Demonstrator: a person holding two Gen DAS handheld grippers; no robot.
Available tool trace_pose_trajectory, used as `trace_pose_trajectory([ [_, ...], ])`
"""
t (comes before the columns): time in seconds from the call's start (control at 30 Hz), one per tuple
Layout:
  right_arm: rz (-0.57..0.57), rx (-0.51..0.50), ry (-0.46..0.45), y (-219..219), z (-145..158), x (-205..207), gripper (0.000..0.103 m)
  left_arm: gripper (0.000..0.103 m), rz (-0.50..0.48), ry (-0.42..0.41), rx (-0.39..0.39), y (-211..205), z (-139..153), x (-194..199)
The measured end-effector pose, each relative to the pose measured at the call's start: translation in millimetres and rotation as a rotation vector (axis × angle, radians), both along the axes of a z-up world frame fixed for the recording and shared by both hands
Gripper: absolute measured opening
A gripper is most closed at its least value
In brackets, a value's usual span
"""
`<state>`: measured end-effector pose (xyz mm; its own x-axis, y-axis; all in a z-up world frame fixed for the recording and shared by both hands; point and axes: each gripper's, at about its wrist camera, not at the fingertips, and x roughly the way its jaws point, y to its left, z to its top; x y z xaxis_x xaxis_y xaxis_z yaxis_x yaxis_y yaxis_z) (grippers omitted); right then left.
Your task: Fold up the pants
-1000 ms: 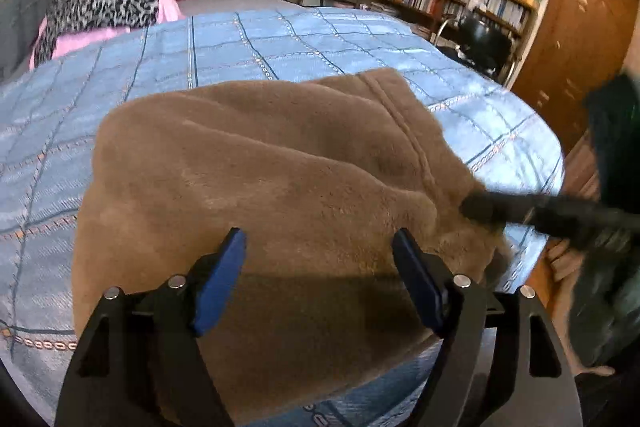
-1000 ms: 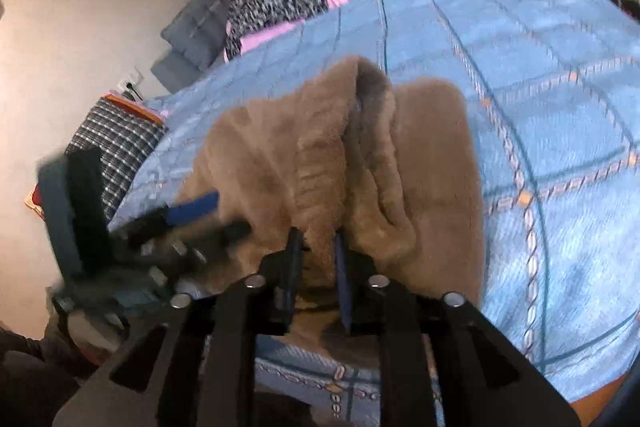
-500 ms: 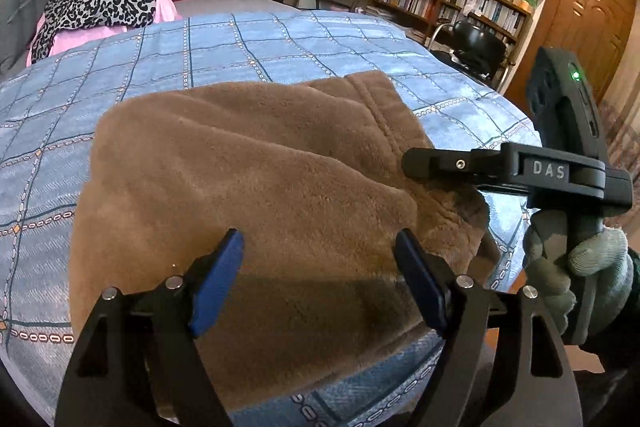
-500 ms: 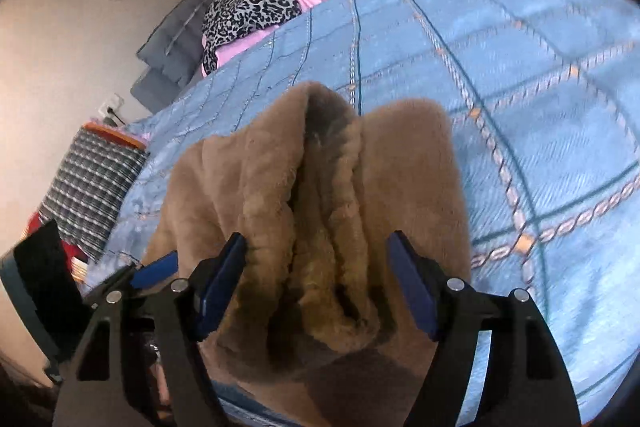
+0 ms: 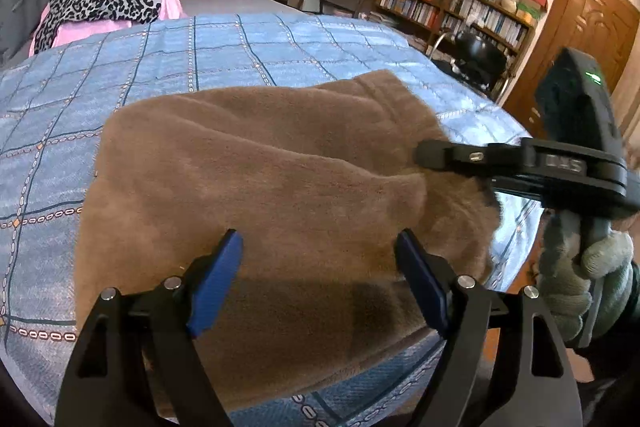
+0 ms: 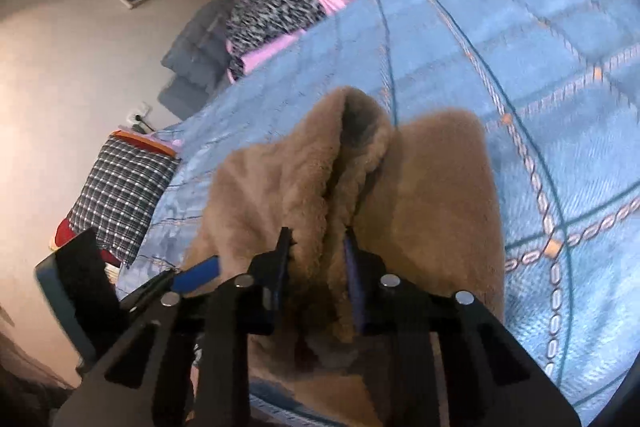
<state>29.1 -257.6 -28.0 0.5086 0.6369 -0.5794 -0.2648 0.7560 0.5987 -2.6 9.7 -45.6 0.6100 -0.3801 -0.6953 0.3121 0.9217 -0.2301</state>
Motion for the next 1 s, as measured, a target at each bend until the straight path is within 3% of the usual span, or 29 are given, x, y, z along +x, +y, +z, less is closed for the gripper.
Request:
trace_pose_trajectory([
  [0.13, -0.056, 0.018, -0.056, -22, 27, -18, 0.024, 0.08, 0.021, -0.04, -0.016, 8, 17, -2],
  [0.23, -0.106, 0.009, -0.058, -44, 31, -29, 0.024, 0.081, 0.017, -0.047, -0.025, 14, 20, -1],
  [0.37, -0.153, -0.024, 0.042, -61, -5, -27, 0.024, 0.081, -0.012, -0.001, 0.016, 11, 0, -1],
  [0.47, -0.175, -0.003, 0.088, -66, -33, -25, 0.024, 0.081, -0.046, -0.038, 0.096, 3, -7, -9],
  [0.53, -0.184, 0.02, 0.087, -69, -37, -25, 0.025, 0.081, -0.061, -0.056, 0.134, -2, -9, -14],
  [0.63, -0.178, -0.034, 0.057, -66, -30, -27, 0.036, 0.081, -0.059, -0.047, 0.126, -1, -6, -14],
  [0.8, -0.238, -0.203, -0.11, -62, 11, -36, 0.048, 0.081, -0.037, -0.029, 0.088, 7, 3, -15],
  [0.87, -0.232, -0.213, -0.175, -56, 28, -35, 0.048, 0.081, -0.037, -0.032, 0.093, 9, 6, -20],
  [1.0, -0.156, -0.233, -0.21, -32, 35, -16, 0.048, 0.081, -0.048, -0.034, 0.114, 10, 5, -28],
])
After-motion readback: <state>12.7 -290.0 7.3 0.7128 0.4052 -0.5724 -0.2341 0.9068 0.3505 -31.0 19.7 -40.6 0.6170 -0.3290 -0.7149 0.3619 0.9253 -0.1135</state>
